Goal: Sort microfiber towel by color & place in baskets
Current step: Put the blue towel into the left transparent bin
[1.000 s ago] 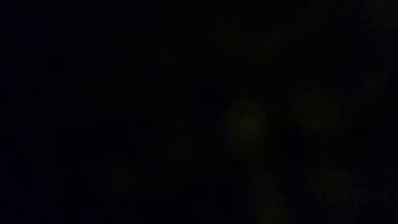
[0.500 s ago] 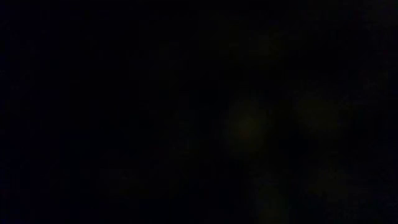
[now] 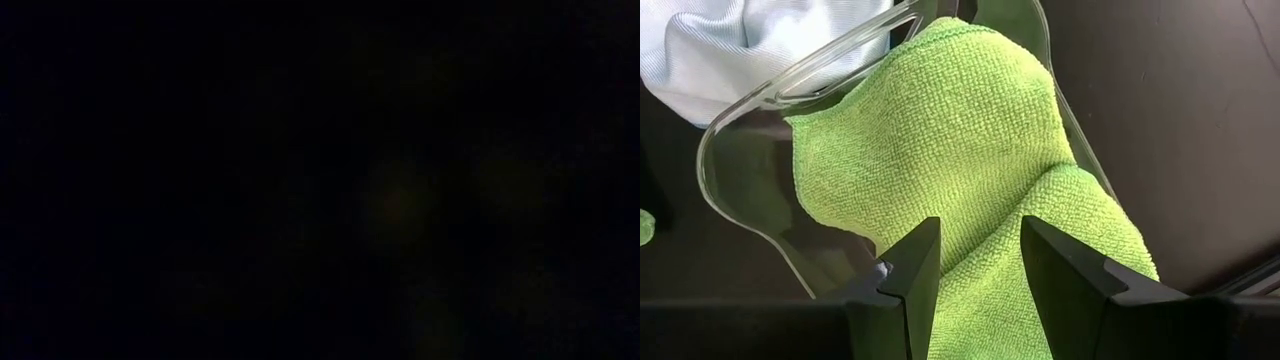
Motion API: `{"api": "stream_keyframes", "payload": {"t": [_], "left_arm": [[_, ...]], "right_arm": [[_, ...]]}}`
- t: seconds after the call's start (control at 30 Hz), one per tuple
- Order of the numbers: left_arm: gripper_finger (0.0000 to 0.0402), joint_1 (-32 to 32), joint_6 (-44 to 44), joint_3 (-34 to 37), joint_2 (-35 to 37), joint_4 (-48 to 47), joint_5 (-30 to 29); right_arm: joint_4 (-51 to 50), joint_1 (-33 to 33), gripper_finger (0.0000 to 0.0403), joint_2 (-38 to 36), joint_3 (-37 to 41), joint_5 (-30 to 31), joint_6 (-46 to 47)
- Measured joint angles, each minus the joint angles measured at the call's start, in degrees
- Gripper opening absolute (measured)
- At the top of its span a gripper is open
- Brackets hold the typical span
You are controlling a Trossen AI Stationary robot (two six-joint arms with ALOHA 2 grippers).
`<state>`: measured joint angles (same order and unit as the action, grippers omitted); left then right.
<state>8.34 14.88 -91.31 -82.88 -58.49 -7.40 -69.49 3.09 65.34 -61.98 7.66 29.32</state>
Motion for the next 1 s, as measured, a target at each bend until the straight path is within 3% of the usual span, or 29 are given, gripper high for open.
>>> {"api": "stream_keyframes", "payload": {"t": [0.47, 1.0], "left_arm": [[0.0112, -0.7, -6.7, 0.1, -18.9, -0.4, 0.6], [0.0112, -1.6, -6.7, 0.1, -27.1, 10.3, 0.5]], "right_arm": [[0.0, 0.0, 0.0137, 0.0, 0.1, 0.0, -1.9], [1.2, 0.0, 0.0137, 0.0, 0.3, 0.0, -3.3]]}}
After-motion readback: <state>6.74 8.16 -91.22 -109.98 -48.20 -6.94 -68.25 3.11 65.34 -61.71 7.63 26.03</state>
